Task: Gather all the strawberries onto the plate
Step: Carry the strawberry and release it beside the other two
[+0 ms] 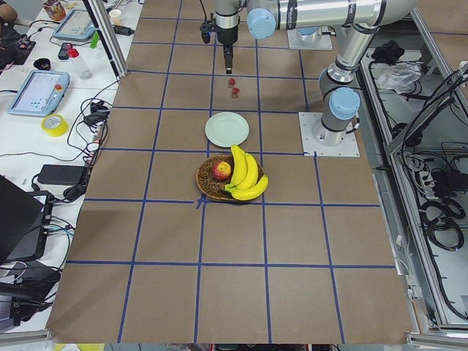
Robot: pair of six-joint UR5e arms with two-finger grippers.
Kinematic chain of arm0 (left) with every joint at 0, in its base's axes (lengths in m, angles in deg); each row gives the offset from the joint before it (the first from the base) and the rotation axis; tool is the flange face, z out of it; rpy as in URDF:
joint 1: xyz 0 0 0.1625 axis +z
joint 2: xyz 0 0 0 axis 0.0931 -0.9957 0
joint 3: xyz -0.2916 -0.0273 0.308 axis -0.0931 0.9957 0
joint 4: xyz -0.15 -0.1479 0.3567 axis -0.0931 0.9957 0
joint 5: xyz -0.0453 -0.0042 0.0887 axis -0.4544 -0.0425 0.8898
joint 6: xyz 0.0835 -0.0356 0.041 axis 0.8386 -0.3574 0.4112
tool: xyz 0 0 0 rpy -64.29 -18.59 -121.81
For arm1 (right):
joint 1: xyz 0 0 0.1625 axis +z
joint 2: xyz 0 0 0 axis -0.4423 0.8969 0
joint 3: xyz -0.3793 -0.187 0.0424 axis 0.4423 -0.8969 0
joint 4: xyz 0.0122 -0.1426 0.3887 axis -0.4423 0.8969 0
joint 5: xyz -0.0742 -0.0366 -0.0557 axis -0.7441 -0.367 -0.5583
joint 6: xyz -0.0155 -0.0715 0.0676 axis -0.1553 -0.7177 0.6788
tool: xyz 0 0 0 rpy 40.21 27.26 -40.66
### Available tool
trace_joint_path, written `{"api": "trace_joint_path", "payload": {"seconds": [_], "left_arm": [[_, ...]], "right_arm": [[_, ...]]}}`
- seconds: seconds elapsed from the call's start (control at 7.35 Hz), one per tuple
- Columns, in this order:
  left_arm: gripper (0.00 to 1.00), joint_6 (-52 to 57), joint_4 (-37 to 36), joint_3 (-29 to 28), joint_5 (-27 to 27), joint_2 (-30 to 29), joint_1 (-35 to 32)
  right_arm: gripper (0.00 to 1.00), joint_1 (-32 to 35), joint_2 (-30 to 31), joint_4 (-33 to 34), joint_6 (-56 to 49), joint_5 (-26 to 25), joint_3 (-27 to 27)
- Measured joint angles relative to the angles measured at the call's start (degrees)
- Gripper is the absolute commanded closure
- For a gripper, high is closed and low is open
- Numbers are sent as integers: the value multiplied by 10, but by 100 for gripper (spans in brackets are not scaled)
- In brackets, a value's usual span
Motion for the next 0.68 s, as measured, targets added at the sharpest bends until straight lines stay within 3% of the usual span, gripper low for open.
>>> {"api": "trace_joint_path", "payload": {"seconds": [0.27, 0.41, 0.68], "left_arm": [[0, 0, 0, 0, 0, 0, 0], [0, 0, 0, 0, 0, 0, 0], [0, 0, 0, 0, -1, 0, 0]], "right_arm": [[90, 51, 34, -9, 78, 2, -10], [90, 119, 43, -18, 174, -1, -26], [90, 304, 13, -30, 415, -33, -110]]}}
